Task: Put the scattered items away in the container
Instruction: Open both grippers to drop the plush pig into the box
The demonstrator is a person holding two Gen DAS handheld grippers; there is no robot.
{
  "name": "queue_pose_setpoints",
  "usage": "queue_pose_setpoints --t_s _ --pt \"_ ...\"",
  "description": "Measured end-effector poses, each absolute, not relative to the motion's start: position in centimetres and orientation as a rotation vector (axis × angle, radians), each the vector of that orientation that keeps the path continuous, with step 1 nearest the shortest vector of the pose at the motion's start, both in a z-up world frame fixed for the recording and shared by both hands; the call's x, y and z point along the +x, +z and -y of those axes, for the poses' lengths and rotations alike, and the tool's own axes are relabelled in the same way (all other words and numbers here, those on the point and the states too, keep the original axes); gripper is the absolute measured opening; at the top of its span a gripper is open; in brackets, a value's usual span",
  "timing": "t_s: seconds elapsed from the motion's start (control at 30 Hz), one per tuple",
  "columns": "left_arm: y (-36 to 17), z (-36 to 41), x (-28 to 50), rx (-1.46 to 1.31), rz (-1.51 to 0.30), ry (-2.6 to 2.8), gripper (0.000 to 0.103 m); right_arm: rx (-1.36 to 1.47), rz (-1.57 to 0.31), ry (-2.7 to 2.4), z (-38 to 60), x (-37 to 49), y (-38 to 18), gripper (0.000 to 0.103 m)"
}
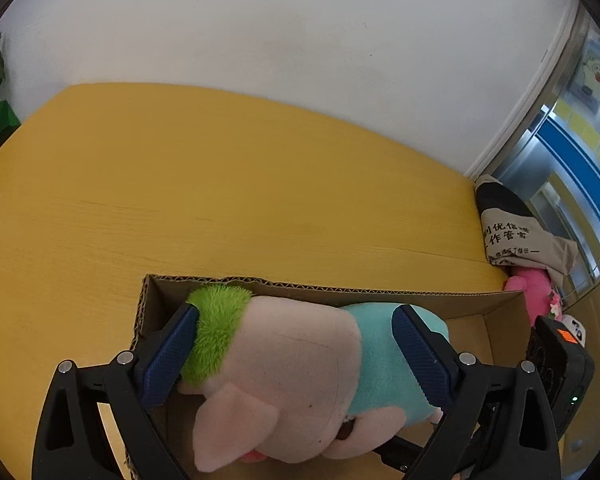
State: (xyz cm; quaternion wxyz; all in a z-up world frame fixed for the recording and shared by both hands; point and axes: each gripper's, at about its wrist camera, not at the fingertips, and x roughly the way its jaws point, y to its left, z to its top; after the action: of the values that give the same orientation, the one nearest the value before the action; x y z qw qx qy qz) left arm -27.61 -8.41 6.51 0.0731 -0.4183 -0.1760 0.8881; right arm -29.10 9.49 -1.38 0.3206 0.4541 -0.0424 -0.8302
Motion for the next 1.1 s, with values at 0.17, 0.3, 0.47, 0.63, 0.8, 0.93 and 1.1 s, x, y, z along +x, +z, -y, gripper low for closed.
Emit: queue_pose_setpoints --t_s 0.17,0.3,0.47,0.63,0.8,0.93,1.1 --pt "10.7 9.9 -22.2 -1.122 0.486 2.738 0.100 1.204 0.179 -2.218 -11.5 -28.0 1.4 0.095" --pt "14.1 9.9 -16.0 -1.000 0.392 2.804 0.103 1.148 0.202 -2.273 -14.3 -24.9 5.3 0.095" --pt "18.0 7.6 -7.5 -0.885 0.279 2.884 0.103 0.992 0.138 -2.335 -19.6 -21.3 10.8 0.095" --pt "20.0 4.9 -0.4 -0.784 0.074 2.979 0.103 0.841 0.112 -2.385 -21.3 -15.5 15.6 0.095" --pt "19.3 2.7 4.2 -0.772 0.027 3.017 0.103 0.709 0.045 -2.429 -21.3 -9.6 16.9 0.095" --pt "18.1 2.2 6.2 -0.811 0.131 2.992 0.103 0.716 0.027 -2.430 -22.2 -6.1 16.9 0.095" --pt "17.2 2.0 8.3 -0.844 0.181 2.976 0.103 0.717 0.055 -2.439 -23.1 -3.2 16.2 0.094"
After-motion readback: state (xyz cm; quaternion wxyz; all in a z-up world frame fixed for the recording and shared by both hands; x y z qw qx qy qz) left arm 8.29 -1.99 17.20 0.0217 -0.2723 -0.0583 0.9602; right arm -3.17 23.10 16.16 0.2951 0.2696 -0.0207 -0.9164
